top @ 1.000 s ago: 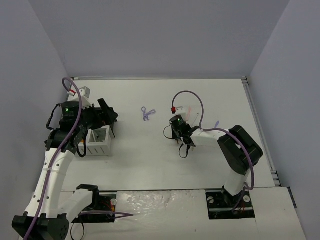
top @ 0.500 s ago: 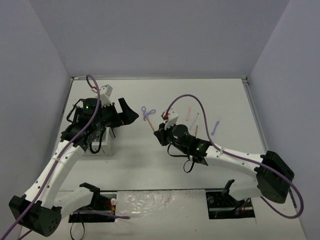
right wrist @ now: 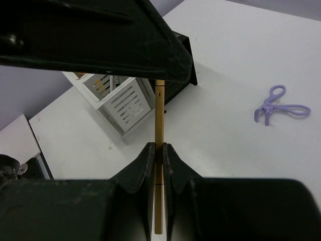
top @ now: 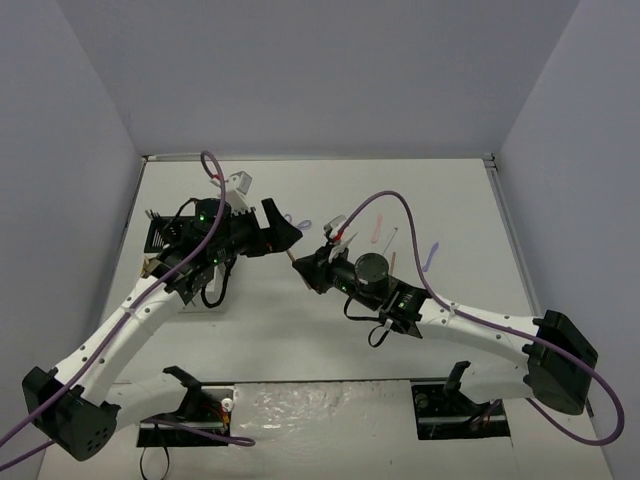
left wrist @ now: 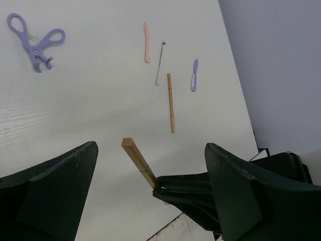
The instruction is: Organize the makeup
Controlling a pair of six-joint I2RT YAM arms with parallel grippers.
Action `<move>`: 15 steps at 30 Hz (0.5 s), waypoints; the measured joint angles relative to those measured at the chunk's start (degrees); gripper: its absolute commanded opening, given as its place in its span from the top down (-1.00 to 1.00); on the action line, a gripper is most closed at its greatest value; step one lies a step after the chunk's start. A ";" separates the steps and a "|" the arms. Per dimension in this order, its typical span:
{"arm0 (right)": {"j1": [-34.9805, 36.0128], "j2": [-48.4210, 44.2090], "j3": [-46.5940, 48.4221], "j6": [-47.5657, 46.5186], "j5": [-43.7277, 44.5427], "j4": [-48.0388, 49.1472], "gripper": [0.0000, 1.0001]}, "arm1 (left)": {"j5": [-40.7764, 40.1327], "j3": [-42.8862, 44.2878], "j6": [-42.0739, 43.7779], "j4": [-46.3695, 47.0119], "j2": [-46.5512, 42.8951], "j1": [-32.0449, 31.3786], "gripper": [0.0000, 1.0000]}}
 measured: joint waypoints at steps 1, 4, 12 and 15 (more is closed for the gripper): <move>0.00 -0.07 -0.05 0.00 -0.17 0.19 1.00 | -0.34 0.00 -0.31 0.32 0.43 -0.53 -0.24; 0.00 -0.48 -0.20 0.02 -0.44 0.51 1.00 | -1.24 0.00 -0.89 1.22 1.65 -1.80 0.18; 0.04 -1.58 -0.27 0.02 -0.40 0.56 0.68 | -3.13 0.14 -1.84 2.18 2.60 -3.80 1.00; 0.04 -1.58 -0.30 -0.14 -0.35 0.56 0.19 | -3.62 0.20 -1.82 2.41 2.60 -4.23 1.00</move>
